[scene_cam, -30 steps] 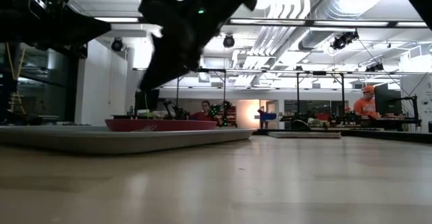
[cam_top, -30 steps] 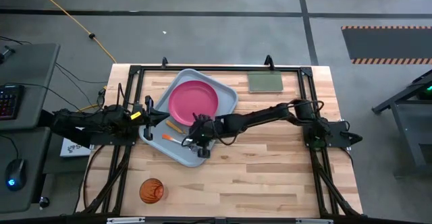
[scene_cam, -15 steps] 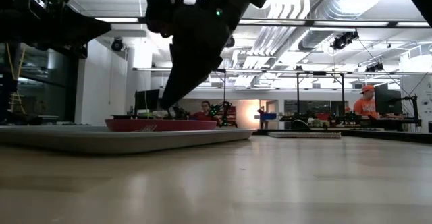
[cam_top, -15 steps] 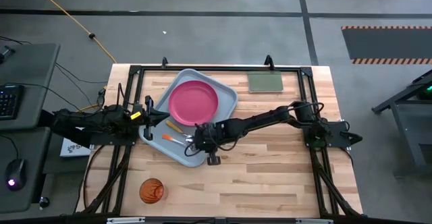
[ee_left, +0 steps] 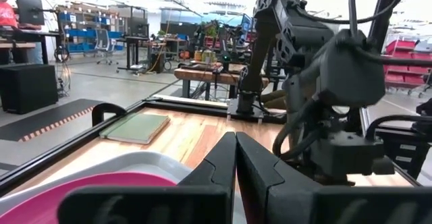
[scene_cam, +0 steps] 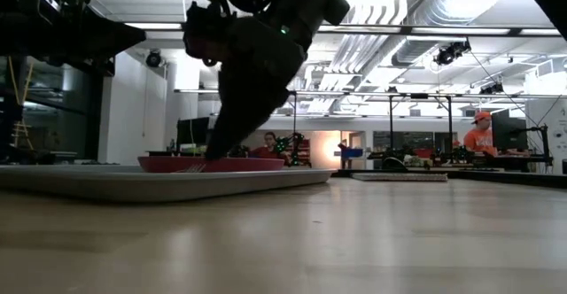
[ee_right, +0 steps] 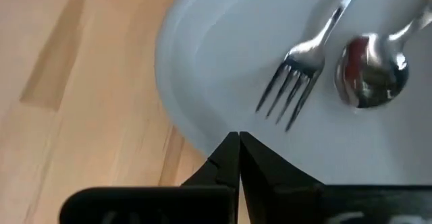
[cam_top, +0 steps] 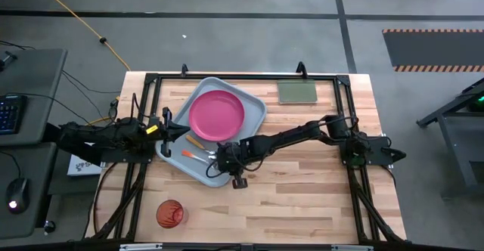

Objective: Pick and place plate/cup/fork/spoon on tray
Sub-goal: Put the orange fork on the grey tray to the bottom of the yellow spoon

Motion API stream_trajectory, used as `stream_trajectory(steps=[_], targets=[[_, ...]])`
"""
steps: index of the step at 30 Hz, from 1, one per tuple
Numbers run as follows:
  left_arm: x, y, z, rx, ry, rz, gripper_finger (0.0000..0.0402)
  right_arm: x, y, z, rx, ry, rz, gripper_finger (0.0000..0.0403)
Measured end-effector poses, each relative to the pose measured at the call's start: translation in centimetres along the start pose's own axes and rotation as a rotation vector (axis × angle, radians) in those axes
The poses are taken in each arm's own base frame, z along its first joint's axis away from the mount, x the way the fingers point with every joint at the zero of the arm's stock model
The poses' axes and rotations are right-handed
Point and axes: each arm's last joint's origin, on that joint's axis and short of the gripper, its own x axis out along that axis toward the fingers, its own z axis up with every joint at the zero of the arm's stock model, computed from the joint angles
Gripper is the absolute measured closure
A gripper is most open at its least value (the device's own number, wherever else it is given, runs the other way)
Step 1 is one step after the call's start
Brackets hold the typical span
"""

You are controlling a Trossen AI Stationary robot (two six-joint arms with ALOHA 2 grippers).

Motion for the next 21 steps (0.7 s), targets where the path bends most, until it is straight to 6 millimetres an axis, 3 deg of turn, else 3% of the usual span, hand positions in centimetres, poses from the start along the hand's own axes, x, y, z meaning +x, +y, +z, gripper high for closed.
stream_trajectory(steps=[21], targets=[[0.0,0.0,0.0,0.000,0.002,0.000,0.0398,1.4,-0.3,0.5,-0.013,-0.083,-0.028,0.0403]])
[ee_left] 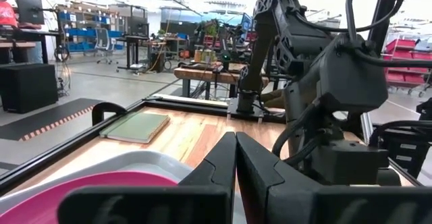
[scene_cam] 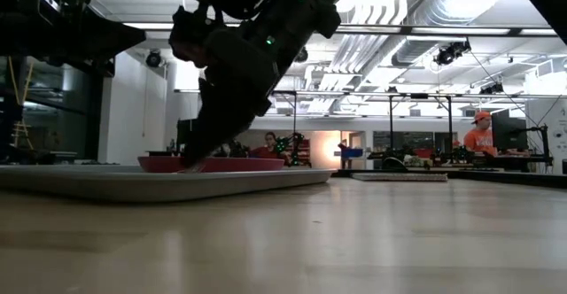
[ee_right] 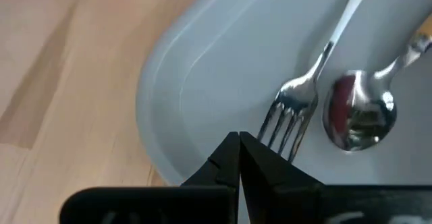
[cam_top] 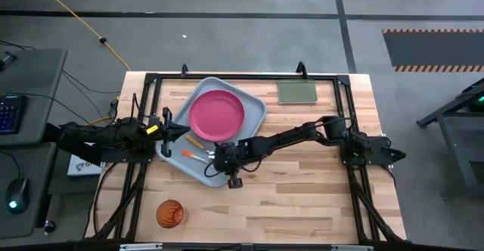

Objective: Pick and place plate/cup/fork/spoon on tray
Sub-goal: Put the orange fork on the grey tray to the bottom of the yellow spoon

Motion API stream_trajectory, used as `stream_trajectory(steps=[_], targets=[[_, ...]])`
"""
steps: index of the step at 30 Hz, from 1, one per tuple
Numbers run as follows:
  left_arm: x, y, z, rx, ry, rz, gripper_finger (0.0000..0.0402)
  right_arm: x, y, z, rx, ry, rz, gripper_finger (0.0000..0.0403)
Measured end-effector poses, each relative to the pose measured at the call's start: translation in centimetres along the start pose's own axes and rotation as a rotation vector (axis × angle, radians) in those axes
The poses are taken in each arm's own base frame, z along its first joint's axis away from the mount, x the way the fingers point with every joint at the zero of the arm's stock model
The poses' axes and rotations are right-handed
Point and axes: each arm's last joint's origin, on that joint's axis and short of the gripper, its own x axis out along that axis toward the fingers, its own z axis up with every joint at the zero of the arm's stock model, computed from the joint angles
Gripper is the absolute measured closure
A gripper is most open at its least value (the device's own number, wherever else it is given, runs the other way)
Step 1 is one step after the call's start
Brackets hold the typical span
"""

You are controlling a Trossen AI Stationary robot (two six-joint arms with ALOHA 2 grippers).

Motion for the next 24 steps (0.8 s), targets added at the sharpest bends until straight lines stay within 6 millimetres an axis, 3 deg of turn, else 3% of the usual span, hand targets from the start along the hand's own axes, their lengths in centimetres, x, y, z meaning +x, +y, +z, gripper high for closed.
stream_trajectory(steps=[7,14,24], targets=[[0.0,0.0,0.0,0.001,0.000,0.000,0.0398,-0.2,0.1,0.5,-0.045,-0.044,0.036,0.0403],[0.0,0.0,0.0,0.000,0.001,0.000,0.0398,-2.7,0.1,0.4,-0.061,0.044,-0.018,0.0403],[0.0,0.0,0.0,0.001,0.000,0.000,0.0398,-1.8,-1.2,0.0,-0.013,0.054,-0.121,0.0403]])
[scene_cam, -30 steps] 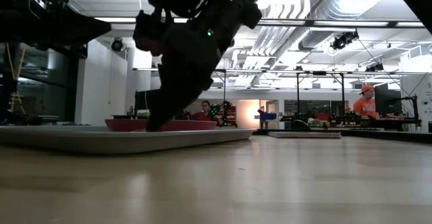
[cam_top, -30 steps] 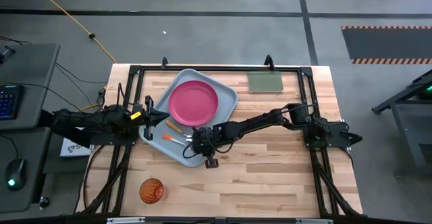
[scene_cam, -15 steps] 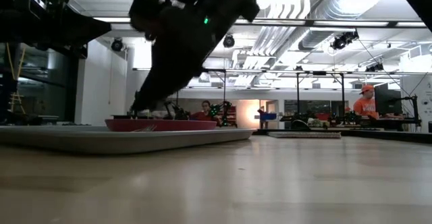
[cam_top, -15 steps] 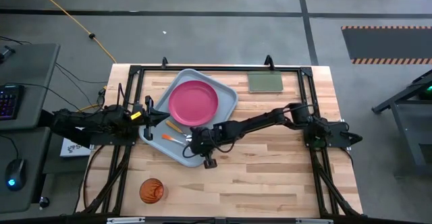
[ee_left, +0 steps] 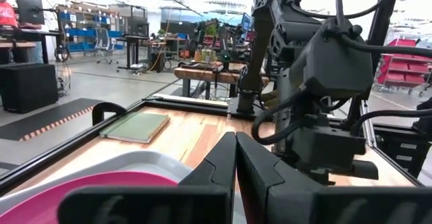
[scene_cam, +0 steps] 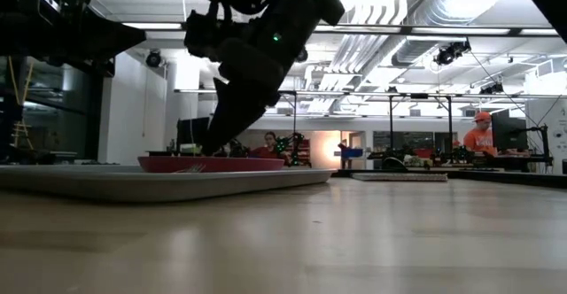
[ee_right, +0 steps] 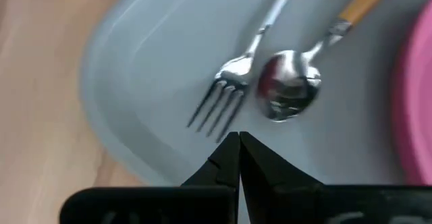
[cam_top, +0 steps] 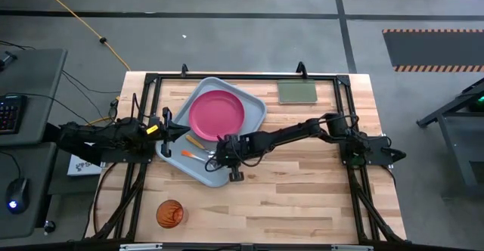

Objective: Pick and place plate/cup/fork/spoon on tray
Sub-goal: Put the orange fork on the grey tray to the bottom of the yellow spoon

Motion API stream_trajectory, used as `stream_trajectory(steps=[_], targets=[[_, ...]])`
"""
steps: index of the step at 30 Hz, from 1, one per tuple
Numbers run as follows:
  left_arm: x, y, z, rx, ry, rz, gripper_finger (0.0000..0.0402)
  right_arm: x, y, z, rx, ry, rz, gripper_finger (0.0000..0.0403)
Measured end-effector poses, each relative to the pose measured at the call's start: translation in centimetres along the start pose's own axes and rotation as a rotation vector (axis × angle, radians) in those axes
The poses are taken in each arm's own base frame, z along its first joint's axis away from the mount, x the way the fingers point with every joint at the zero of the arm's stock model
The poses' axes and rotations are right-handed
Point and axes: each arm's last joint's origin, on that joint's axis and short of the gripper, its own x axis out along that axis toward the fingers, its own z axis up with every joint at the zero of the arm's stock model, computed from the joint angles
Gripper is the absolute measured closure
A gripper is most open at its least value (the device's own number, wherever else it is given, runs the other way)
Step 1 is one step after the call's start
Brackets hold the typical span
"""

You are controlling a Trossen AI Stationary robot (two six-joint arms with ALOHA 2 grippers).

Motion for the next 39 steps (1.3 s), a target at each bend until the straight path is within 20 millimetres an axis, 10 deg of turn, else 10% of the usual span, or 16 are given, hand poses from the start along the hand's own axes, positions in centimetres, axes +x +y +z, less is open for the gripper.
stream_trajectory(steps=[39], targets=[[0.0,0.0,0.0,-0.001,0.000,0.000,0.0398,1.3,0.9,0.6,0.049,-0.100,0.148,0.0403]])
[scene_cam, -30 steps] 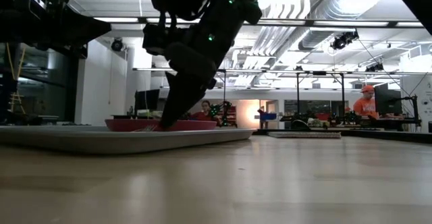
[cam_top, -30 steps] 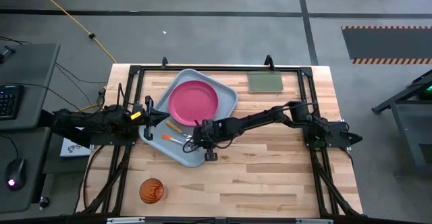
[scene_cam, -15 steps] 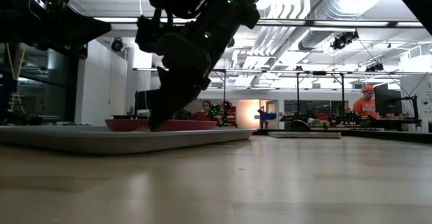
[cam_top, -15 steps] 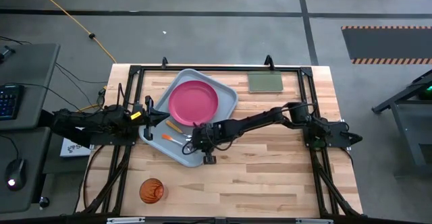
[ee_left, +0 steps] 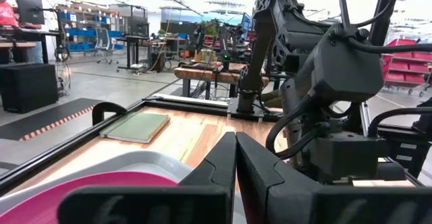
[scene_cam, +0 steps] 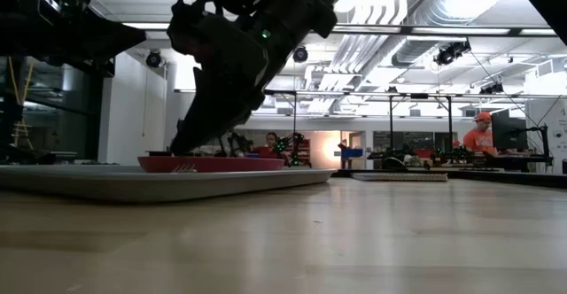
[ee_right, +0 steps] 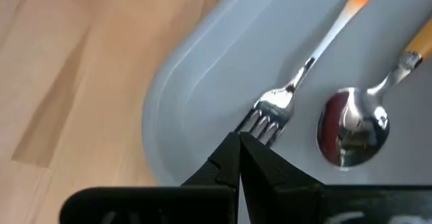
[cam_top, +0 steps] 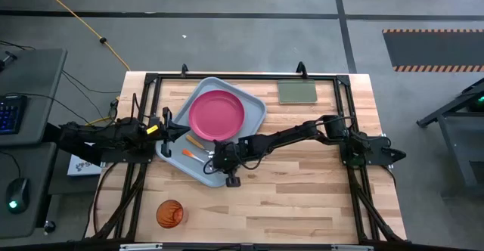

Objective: Pick and place plate/cup/fork/spoon on tray
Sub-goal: Put the orange fork on the grey tray to the bottom of the yellow spoon

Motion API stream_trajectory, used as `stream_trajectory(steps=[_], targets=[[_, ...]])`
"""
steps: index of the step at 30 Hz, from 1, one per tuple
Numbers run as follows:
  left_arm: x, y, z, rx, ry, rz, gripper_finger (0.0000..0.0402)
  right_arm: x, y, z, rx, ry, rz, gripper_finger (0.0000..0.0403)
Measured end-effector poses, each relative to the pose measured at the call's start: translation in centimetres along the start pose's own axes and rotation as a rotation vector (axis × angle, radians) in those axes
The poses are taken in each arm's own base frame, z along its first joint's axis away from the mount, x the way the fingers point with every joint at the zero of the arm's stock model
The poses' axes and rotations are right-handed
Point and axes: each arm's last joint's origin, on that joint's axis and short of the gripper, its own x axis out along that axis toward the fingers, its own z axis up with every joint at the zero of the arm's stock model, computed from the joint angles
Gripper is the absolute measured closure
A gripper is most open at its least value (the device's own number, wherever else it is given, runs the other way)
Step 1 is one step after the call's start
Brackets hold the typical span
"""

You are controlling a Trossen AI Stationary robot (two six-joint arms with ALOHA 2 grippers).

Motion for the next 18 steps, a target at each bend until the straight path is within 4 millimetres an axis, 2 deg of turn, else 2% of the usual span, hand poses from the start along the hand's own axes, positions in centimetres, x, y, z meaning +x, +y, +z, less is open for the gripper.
stream_trajectory(steps=[3,8,12,18], targets=[[0.0,0.0,0.0,0.001,0.000,0.000,0.0398,-0.1,0.0,0.1,-0.024,-0.009,0.002,0.0403],[0.0,0.0,0.0,0.001,0.000,0.000,0.0398,-1.1,0.3,-0.7,-0.047,0.112,0.041,0.0403],[0.0,0.0,0.0,0.001,0.000,0.001,0.0398,-1.1,0.7,-0.5,-0.073,0.081,0.143,0.0403],[0.0,0.0,0.0,0.000,0.000,0.001,0.0398,-0.9,0.6,-0.1,-0.117,0.040,0.101,0.0403]])
